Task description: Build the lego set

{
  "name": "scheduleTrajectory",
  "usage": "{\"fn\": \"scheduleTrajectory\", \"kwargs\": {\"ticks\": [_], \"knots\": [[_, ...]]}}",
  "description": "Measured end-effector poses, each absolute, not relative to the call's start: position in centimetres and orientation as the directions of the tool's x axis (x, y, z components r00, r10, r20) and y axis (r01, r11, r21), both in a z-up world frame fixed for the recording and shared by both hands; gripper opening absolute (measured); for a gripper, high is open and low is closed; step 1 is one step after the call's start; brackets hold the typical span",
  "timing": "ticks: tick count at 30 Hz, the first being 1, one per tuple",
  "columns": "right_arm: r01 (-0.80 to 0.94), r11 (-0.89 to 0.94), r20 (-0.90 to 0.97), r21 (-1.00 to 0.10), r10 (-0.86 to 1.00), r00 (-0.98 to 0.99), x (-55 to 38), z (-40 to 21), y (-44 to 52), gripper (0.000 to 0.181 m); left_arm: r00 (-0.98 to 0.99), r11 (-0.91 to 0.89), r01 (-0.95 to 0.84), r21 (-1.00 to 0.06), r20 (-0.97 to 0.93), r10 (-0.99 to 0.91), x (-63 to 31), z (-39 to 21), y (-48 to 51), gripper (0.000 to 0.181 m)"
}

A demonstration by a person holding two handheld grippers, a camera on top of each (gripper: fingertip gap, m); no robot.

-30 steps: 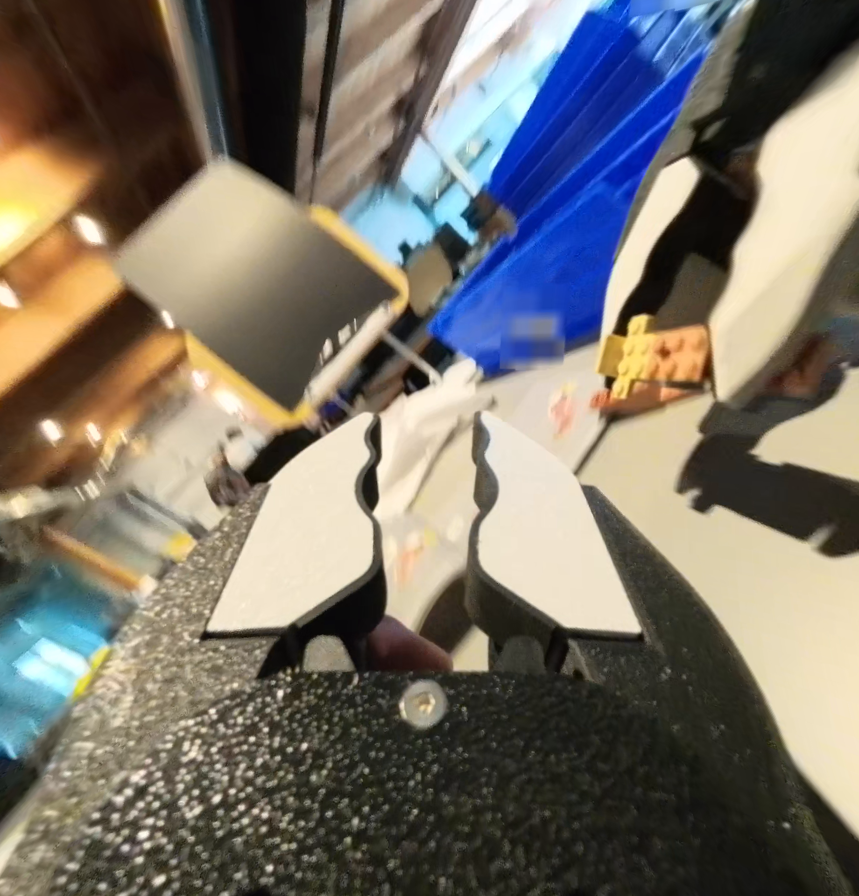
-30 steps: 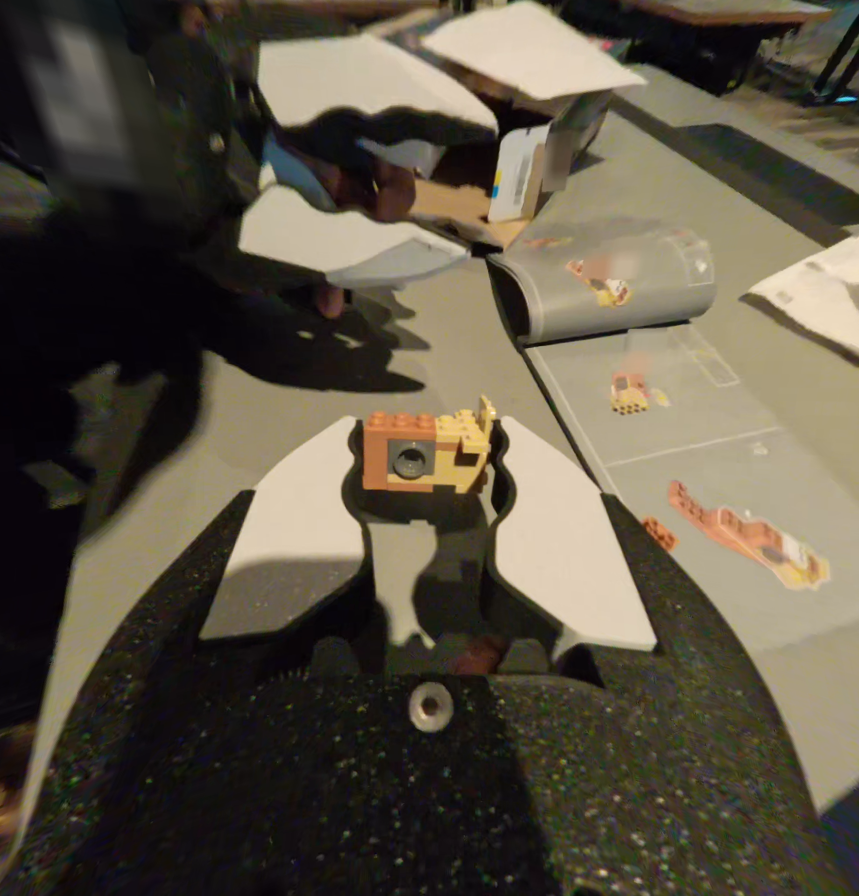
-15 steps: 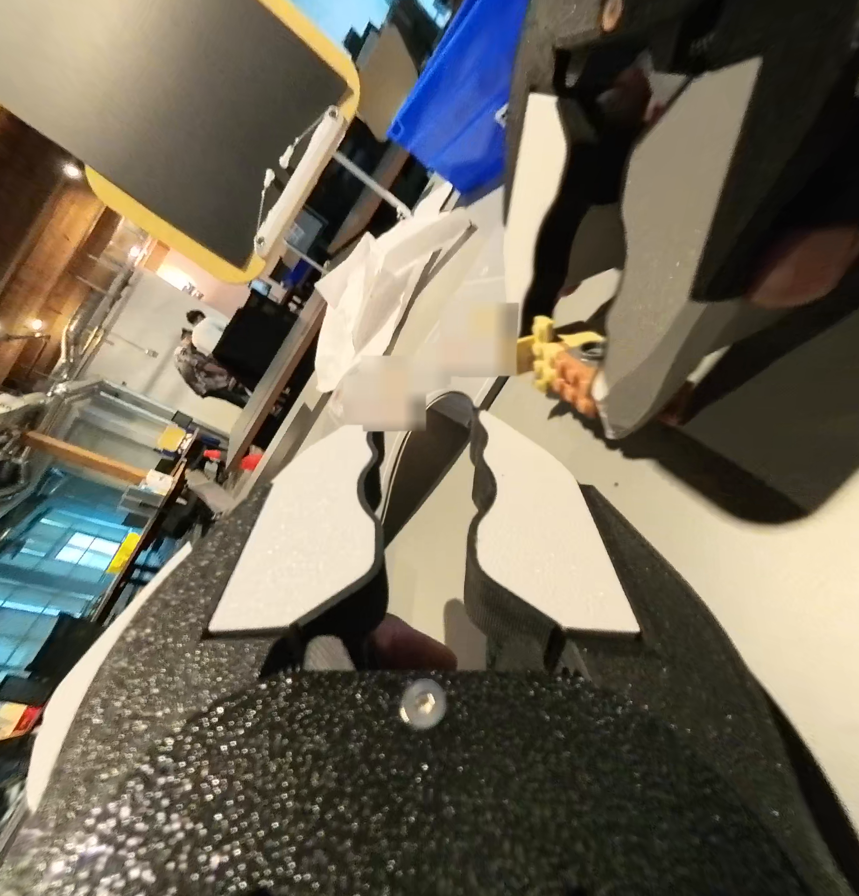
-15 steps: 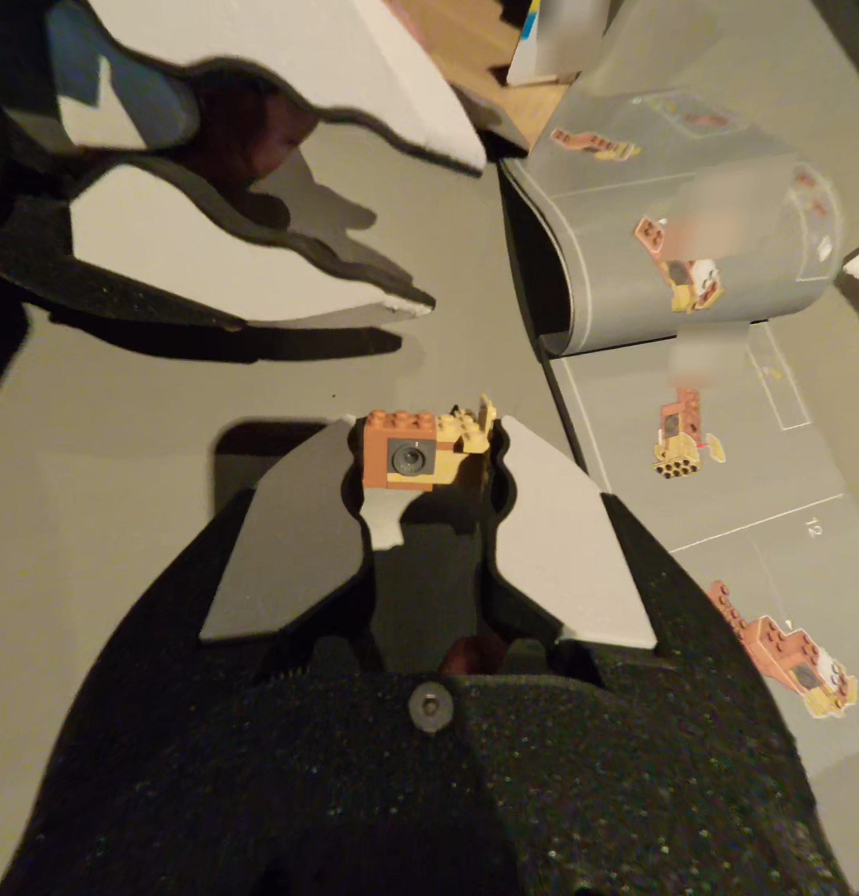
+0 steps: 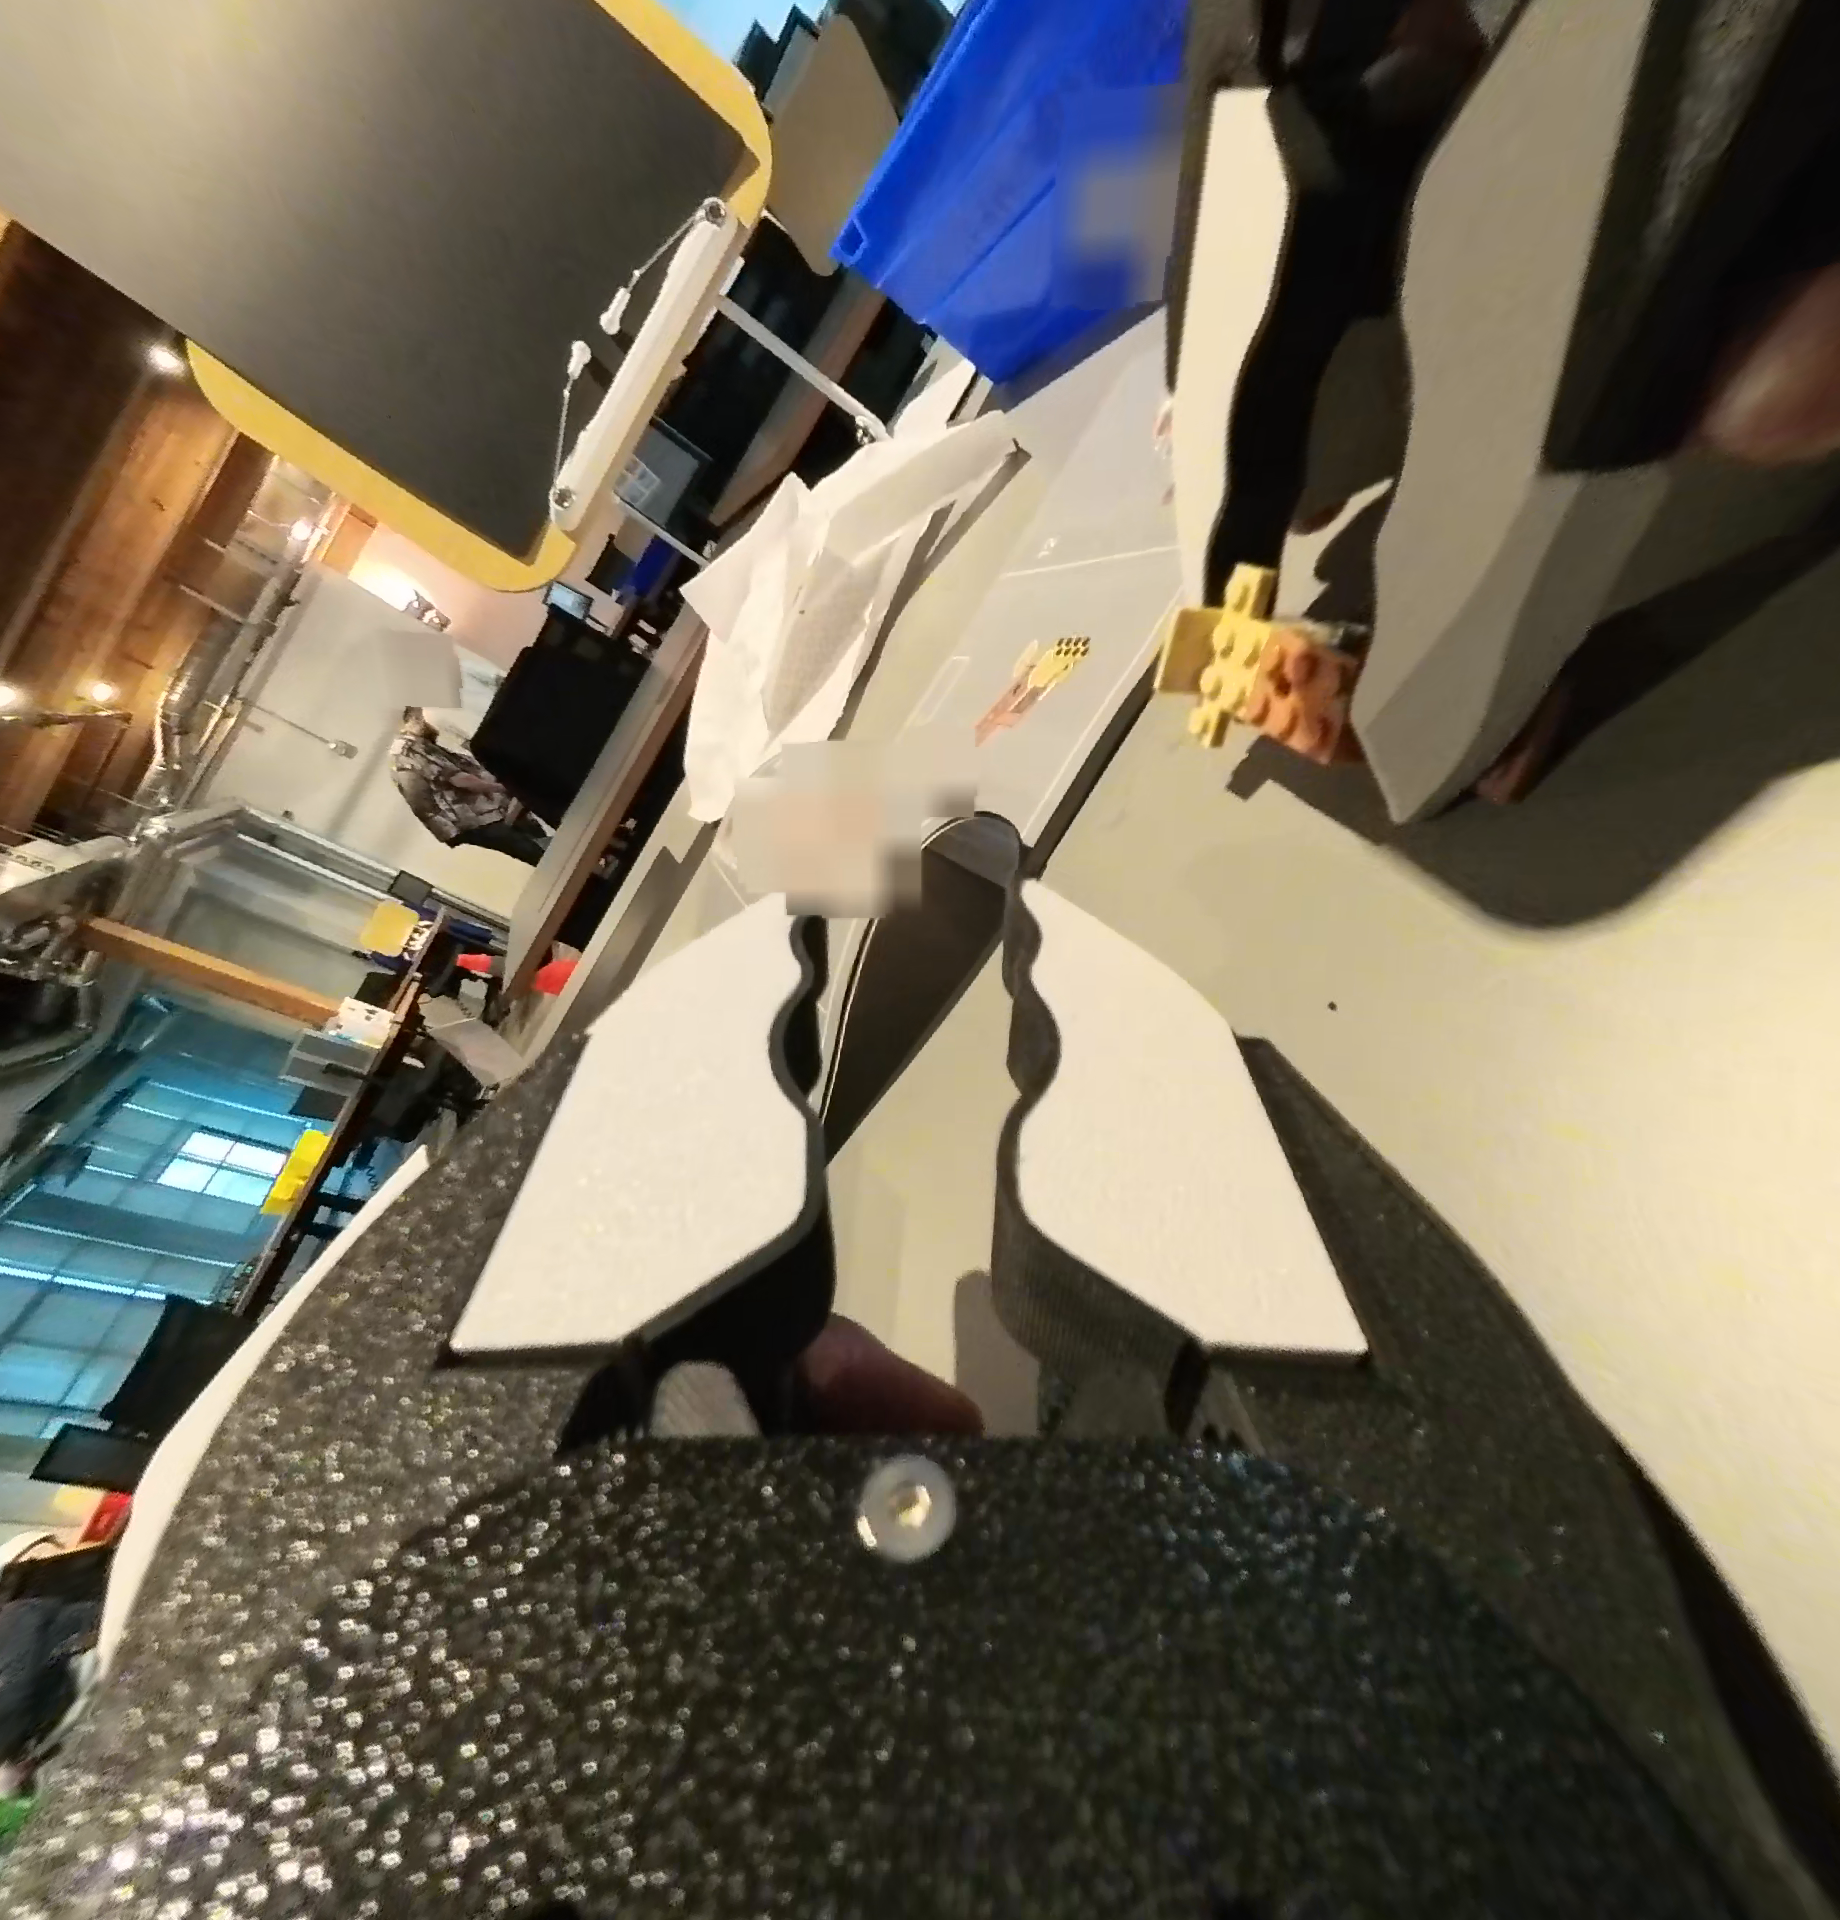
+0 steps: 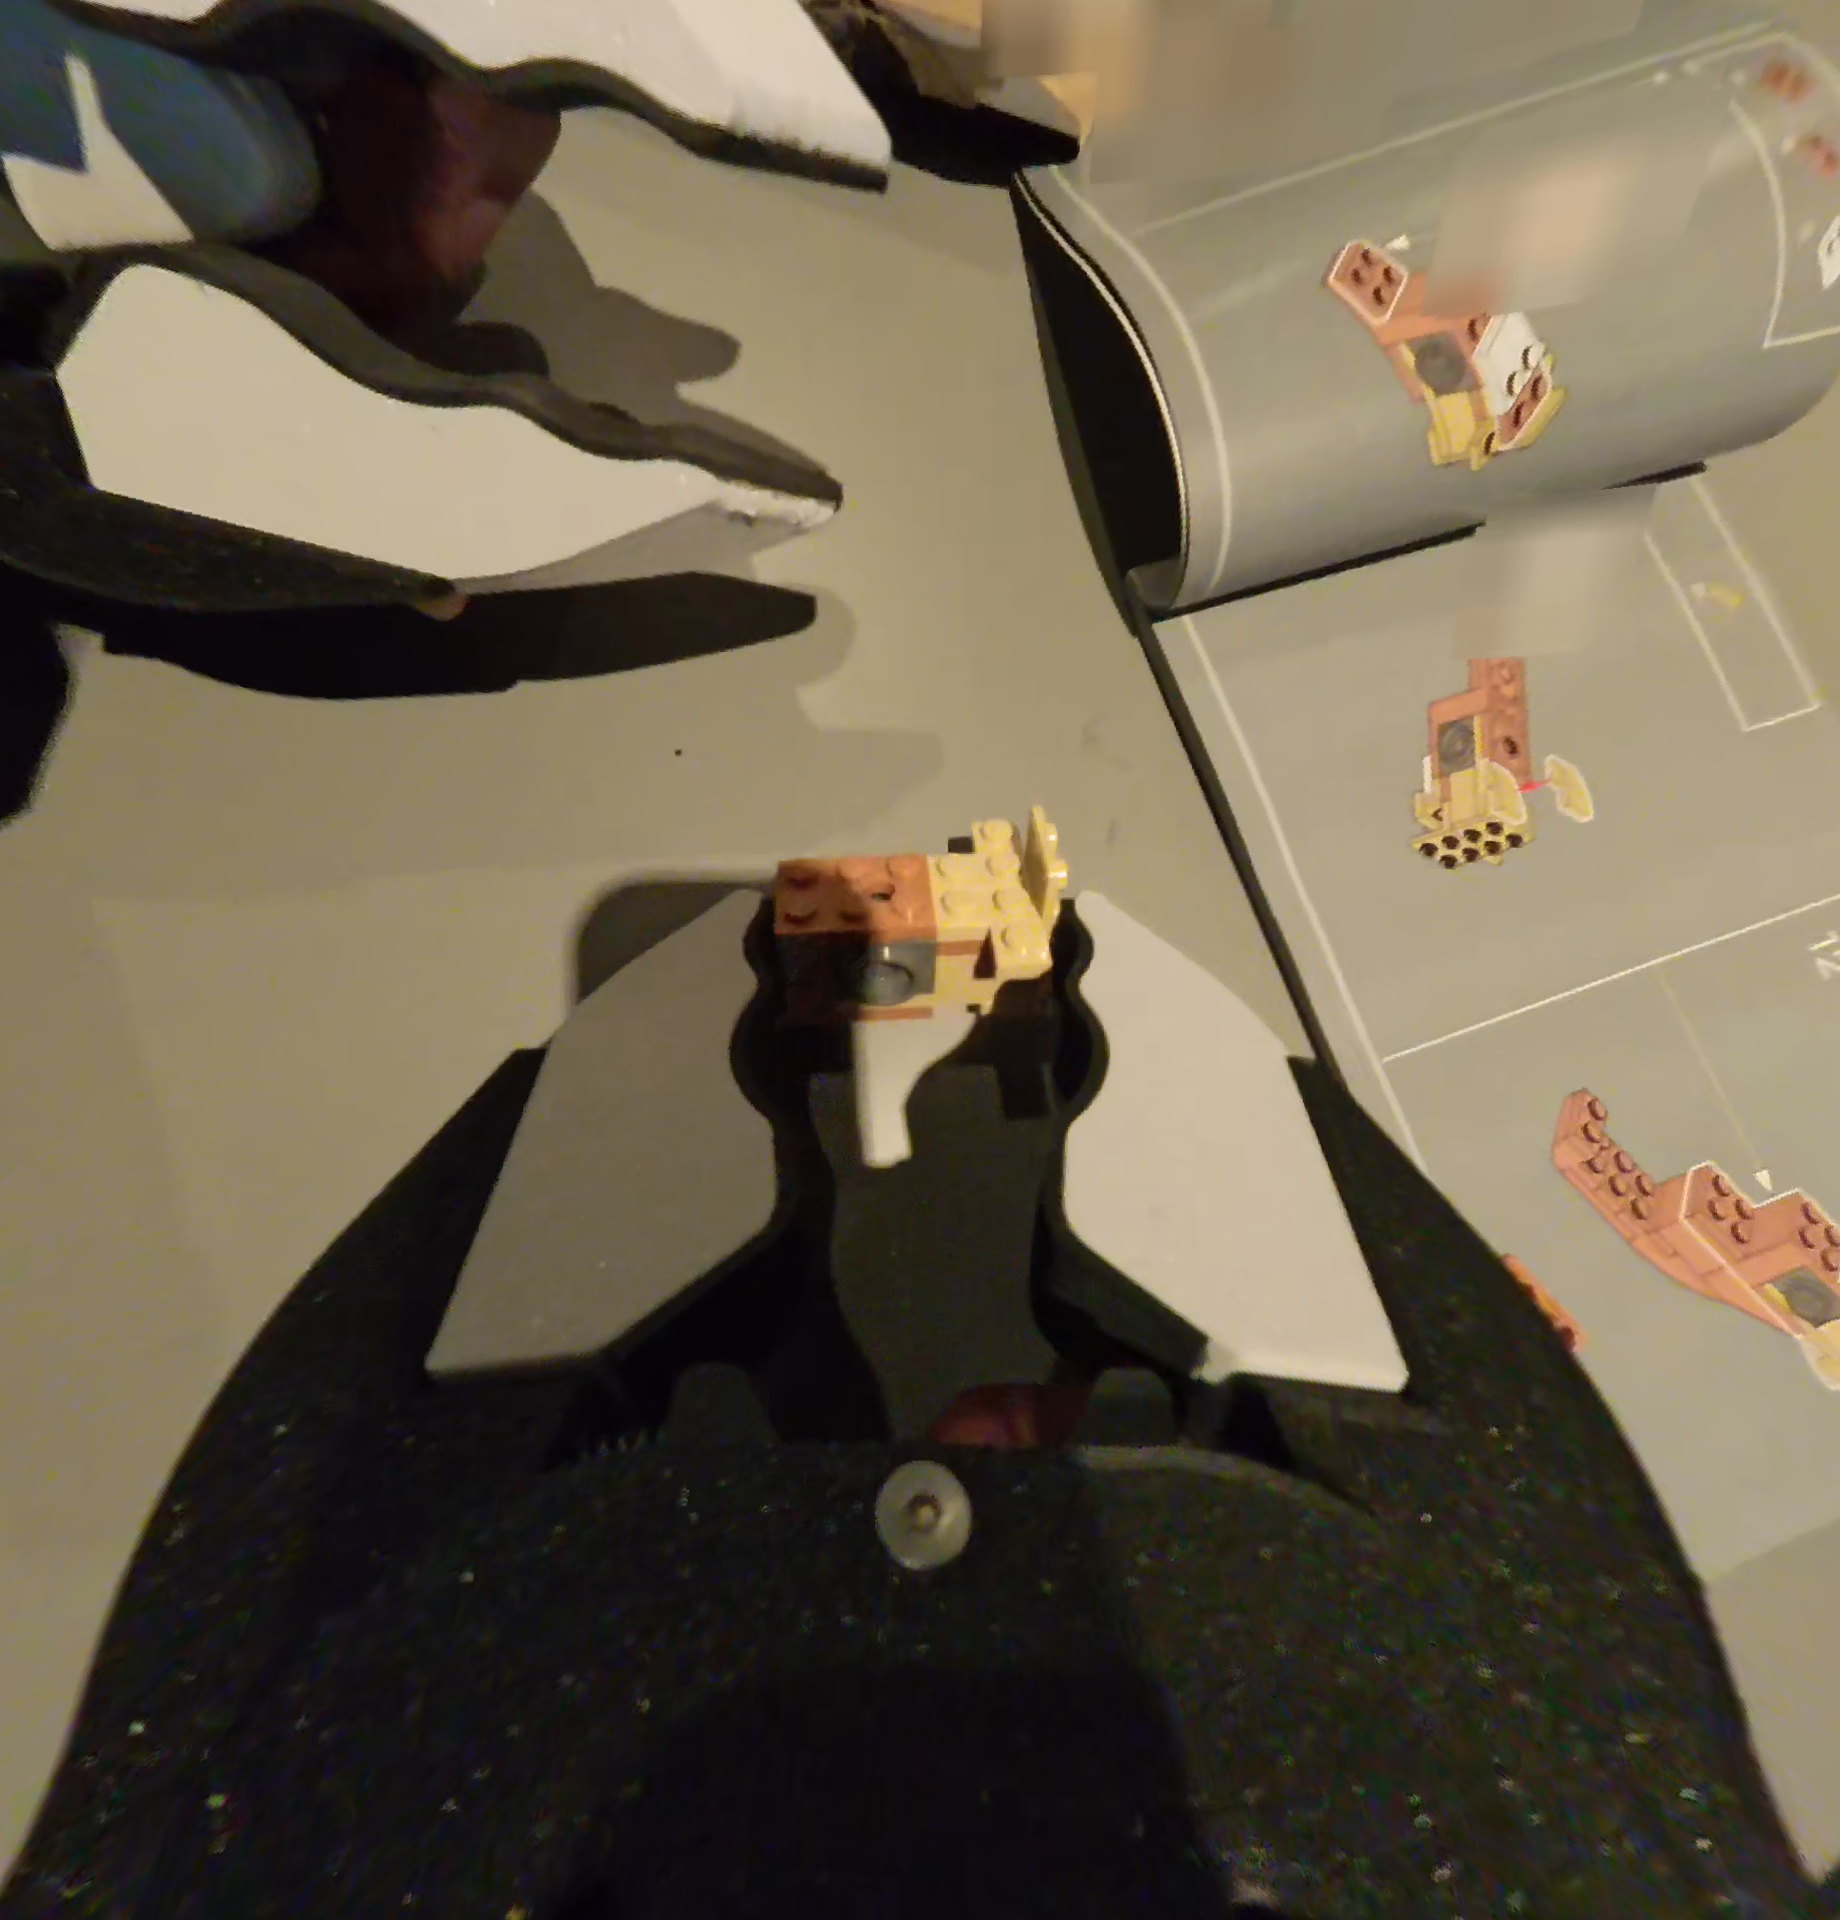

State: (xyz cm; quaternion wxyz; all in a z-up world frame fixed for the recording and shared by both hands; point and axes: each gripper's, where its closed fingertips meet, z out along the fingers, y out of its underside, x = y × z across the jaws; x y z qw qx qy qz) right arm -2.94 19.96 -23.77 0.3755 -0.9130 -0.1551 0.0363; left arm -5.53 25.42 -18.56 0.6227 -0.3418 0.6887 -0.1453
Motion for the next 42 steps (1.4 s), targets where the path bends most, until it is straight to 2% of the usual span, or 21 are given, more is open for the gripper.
{"fn": "scheduleTrajectory", "kwargs": {"ticks": [7,13,15,17,20,23,27,28,32,35,39,42], "knots": [[0.238,-0.673,0.024,-0.7,0.31,0.95,-2.8,-23.7,19.2,0.068,-0.019,0.744,-0.323,-0.585,-0.782,-0.623,-5.3,-19.3,25.4,0.031],[0.23,-0.525,0.043,-0.82,0.344,0.938,-3.0,-20.9,18.9,0.071,0.008,0.719,-0.311,-0.622,-0.758,-0.652,-5.5,-18.7,25.6,0.031],[0.216,-0.454,0.064,-0.864,0.328,0.943,-2.3,-19.4,18.6,0.063,0.019,0.699,-0.303,-0.648,-0.738,-0.675,-5.5,-18.4,25.8,0.03],[0.187,-0.359,0.079,-0.915,0.295,0.952,-1.2,-17.5,18.4,0.047,0.009,0.679,-0.281,-0.678,-0.709,-0.705,-5.3,-18.1,25.6,0.03],[0.121,-0.224,0.054,-0.967,0.283,0.958,-0.2,-14.7,18.0,0.031,-0.063,0.639,-0.182,-0.748,-0.639,-0.766,-4.0,-16.7,23.9,0.029],[0.104,-0.104,0.071,-0.989,0.282,0.957,0.8,-12.4,17.8,0.016,-0.135,0.676,-0.078,-0.733,-0.664,-0.735,-1.3,-13.8,21.9,0.025],[0.147,0.025,0.149,-0.989,0.258,0.955,2.5,-9.9,17.3,0.0,-0.215,0.679,0.06,-0.732,-0.673,-0.707,3.7,-9.9,20.0,0.006],[0.153,0.055,0.162,-0.987,0.248,0.955,2.9,-9.4,17.2,0.0,-0.211,0.675,0.095,-0.732,-0.678,-0.705,4.9,-9.1,19.7,0.0],[0.139,0.135,0.169,-0.981,0.241,0.956,3.3,-8.4,16.3,0.0,-0.152,0.616,0.216,-0.757,-0.649,-0.745,8.4,-8.0,19.1,0.0],[0.121,0.092,0.142,-0.988,0.285,0.948,2.6,-9.8,16.0,0.0,-0.132,0.568,0.257,-0.782,-0.611,-0.781,8.0,-9.2,18.3,0.0],[0.096,0.034,0.102,-0.995,0.308,0.946,1.6,-11.4,16.3,0.0,-0.118,0.62,0.311,-0.72,-0.677,-0.727,6.1,-10.0,17.3,0.0],[0.081,0.038,0.089,-0.996,0.317,0.944,0.9,-11.5,16.3,0.0,-0.135,0.568,0.334,-0.752,-0.635,-0.761,5.6,-9.4,17.2,0.0]]}}
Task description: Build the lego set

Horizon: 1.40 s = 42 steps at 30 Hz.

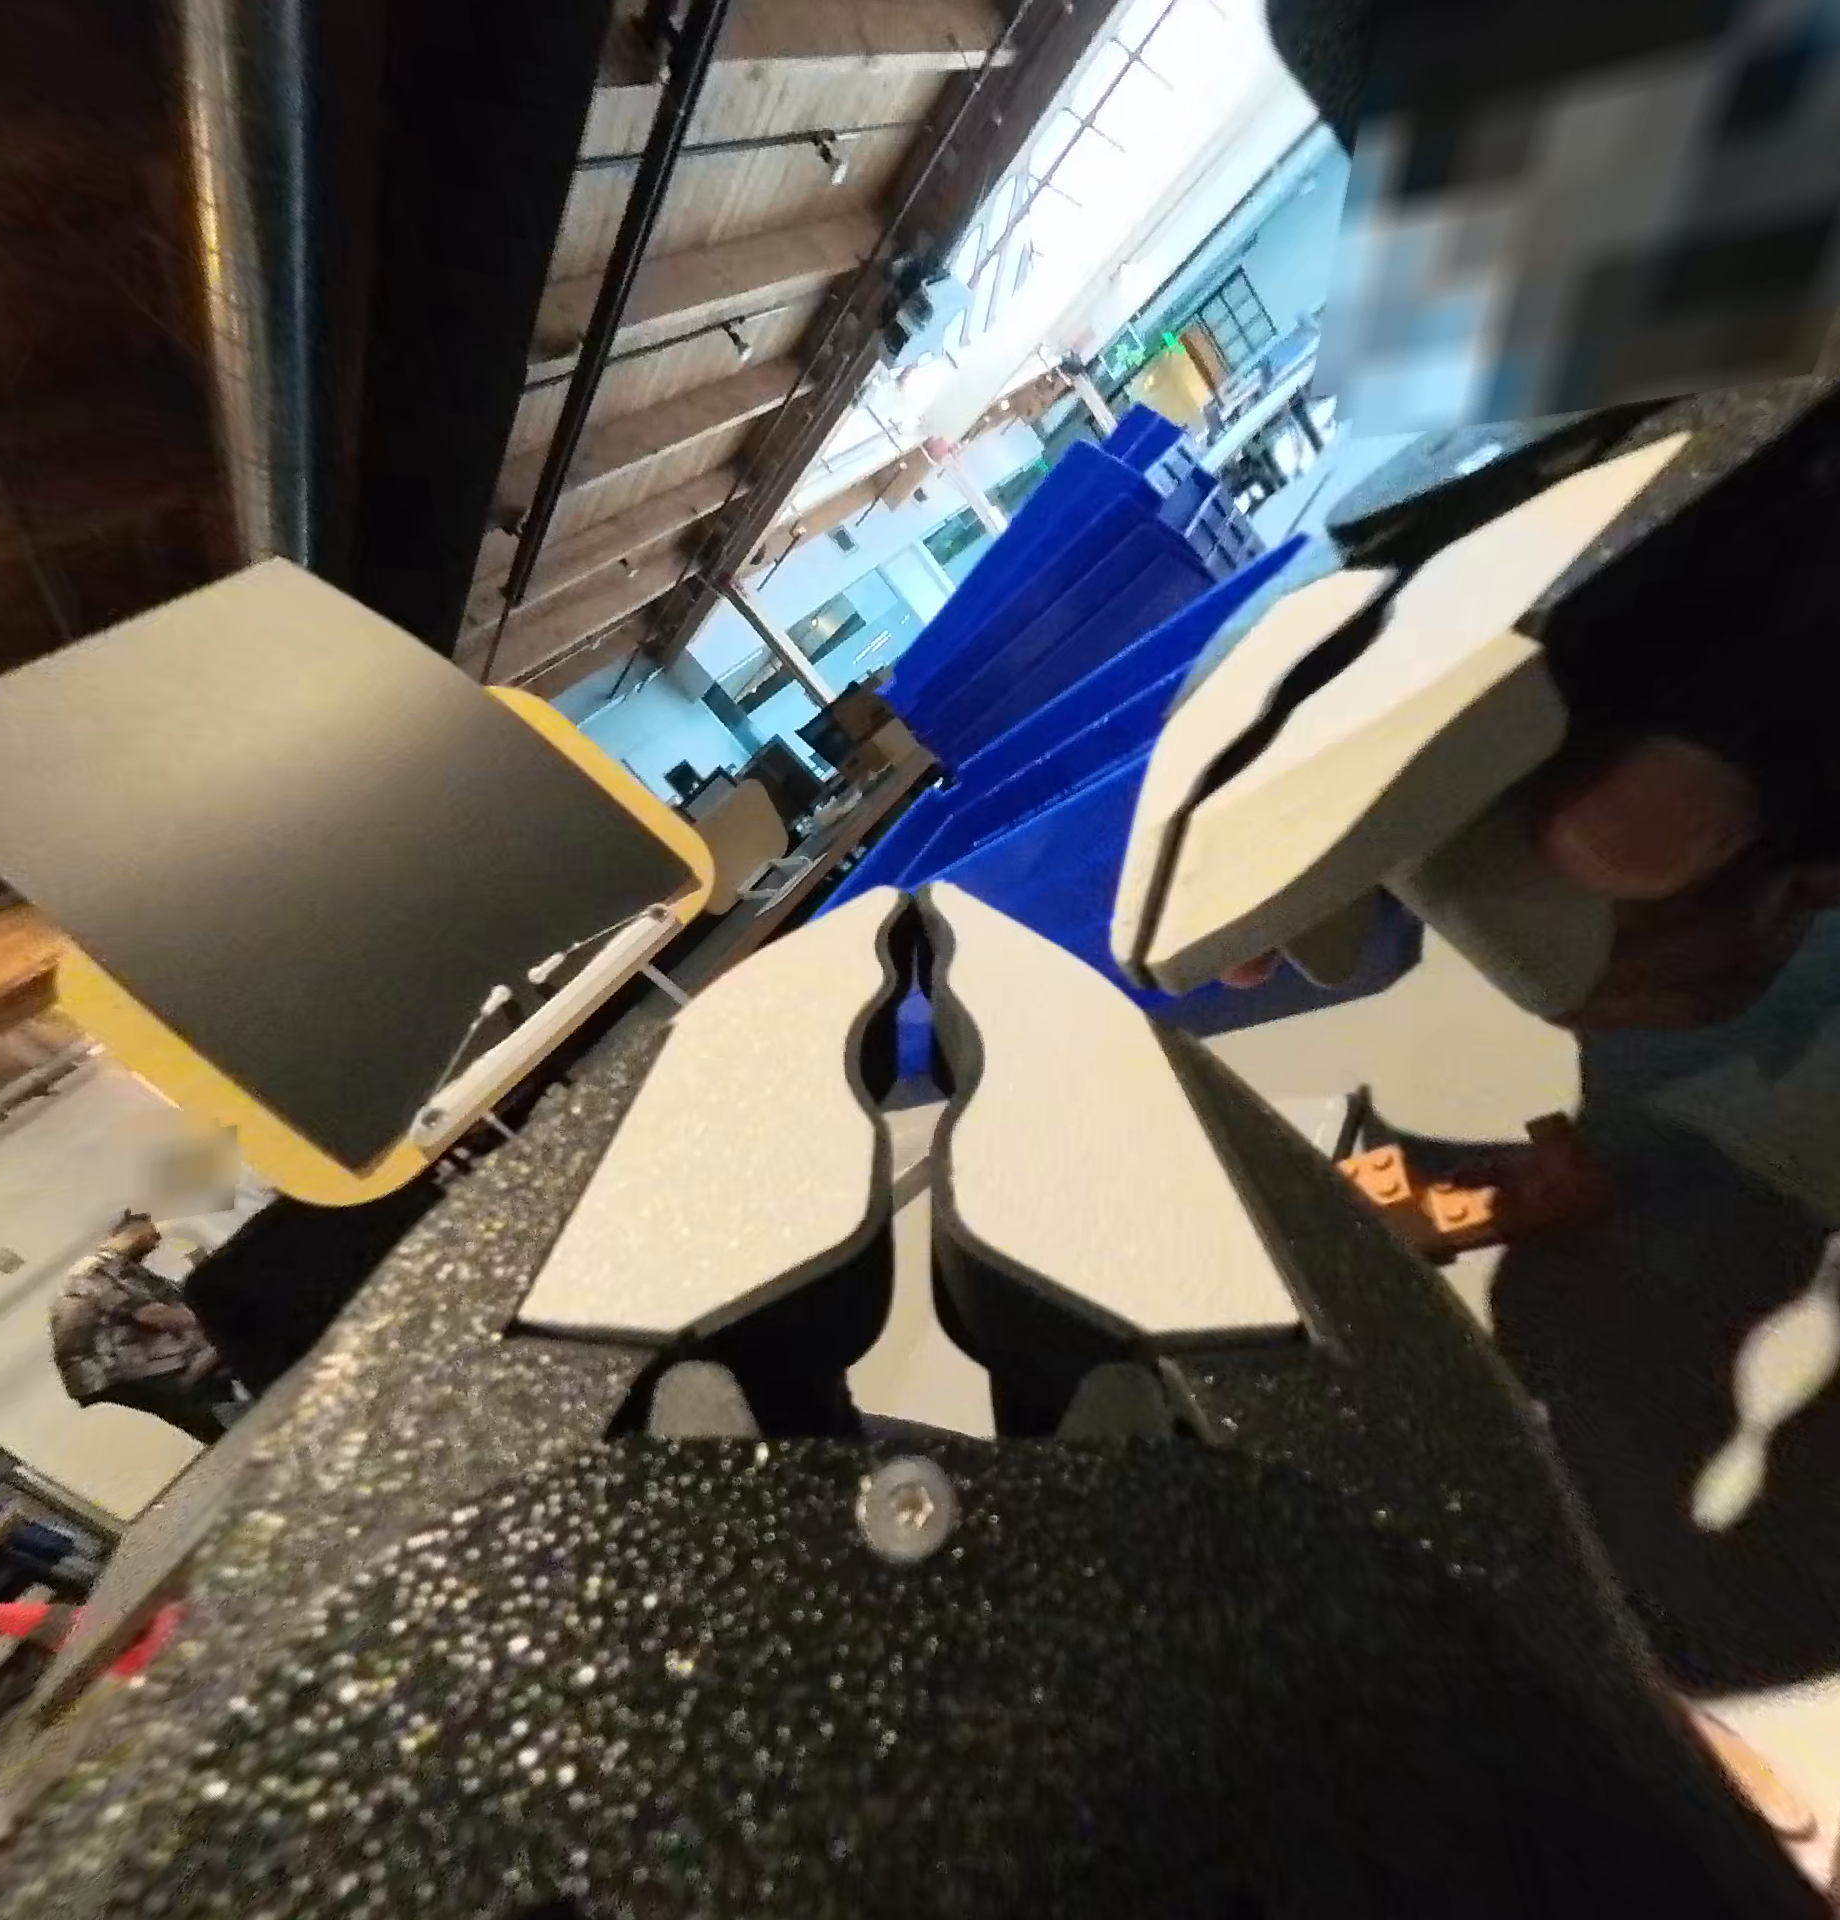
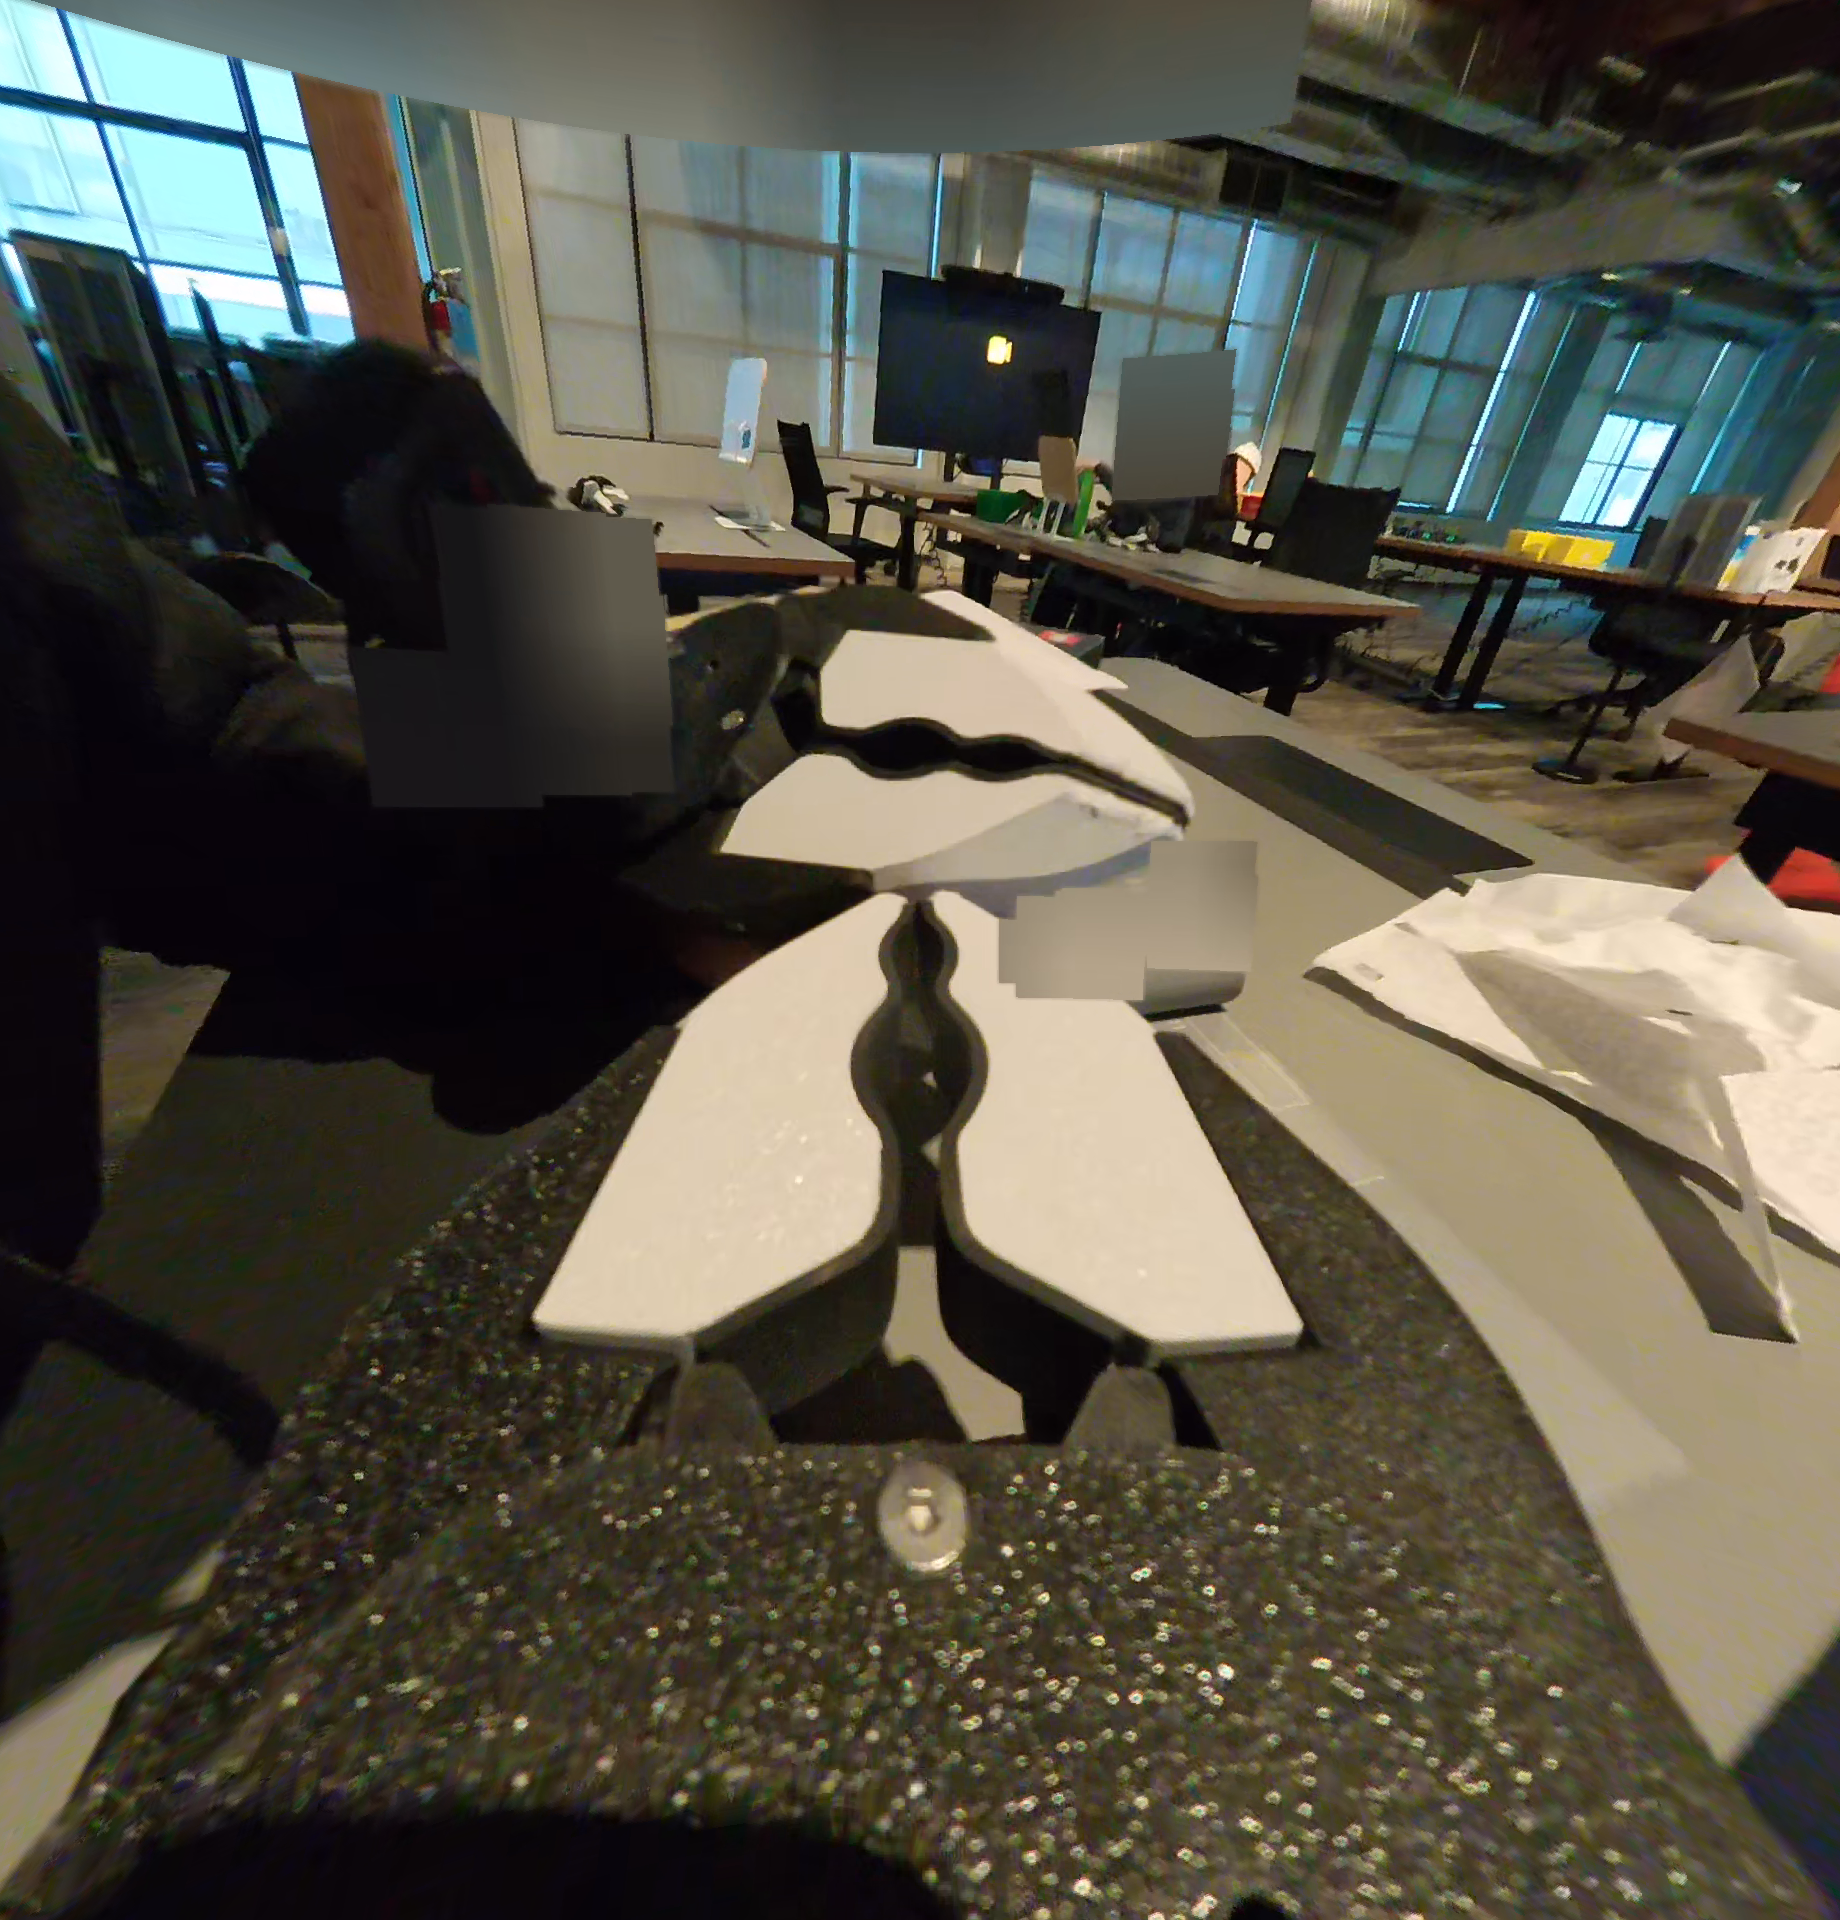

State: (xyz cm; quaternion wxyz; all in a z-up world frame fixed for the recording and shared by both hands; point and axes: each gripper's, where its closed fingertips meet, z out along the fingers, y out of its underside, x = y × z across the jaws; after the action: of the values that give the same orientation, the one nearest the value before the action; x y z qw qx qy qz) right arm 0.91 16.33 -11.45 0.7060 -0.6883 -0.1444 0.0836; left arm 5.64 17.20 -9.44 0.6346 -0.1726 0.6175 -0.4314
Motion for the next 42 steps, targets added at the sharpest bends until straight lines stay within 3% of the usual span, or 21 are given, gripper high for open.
{"fn": "scheduleTrajectory", "kwargs": {"ticks": [7,20,29,42], "knots": [[0.088,0.043,0.097,-0.995,0.314,0.945,0.3,-11.7,16.3,0.0,-0.136,0.467,0.336,-0.818,-0.532,-0.835,5.8,-9.6,18.6,0.0],[0.015,0.096,0.047,-0.995,0.34,0.939,0.8,-11.3,15.0,0.0,-0.167,0.464,0.326,-0.824,-0.533,-0.83,6.0,-10.2,18.3,0.0],[-0.11,0.11,-0.061,-0.988,0.376,0.925,1.6,-10.9,14.0,0.0,-0.296,0.272,0.285,-0.919,-0.354,-0.887,6.0,-10.0,18.6,0.0],[-0.177,0.091,-0.127,-0.98,0.4,0.908,2.1,-11.1,13.2,0.0,-0.274,0.317,0.281,-0.906,-0.392,-0.878,6.3,-10.6,18.8,0.0]]}}
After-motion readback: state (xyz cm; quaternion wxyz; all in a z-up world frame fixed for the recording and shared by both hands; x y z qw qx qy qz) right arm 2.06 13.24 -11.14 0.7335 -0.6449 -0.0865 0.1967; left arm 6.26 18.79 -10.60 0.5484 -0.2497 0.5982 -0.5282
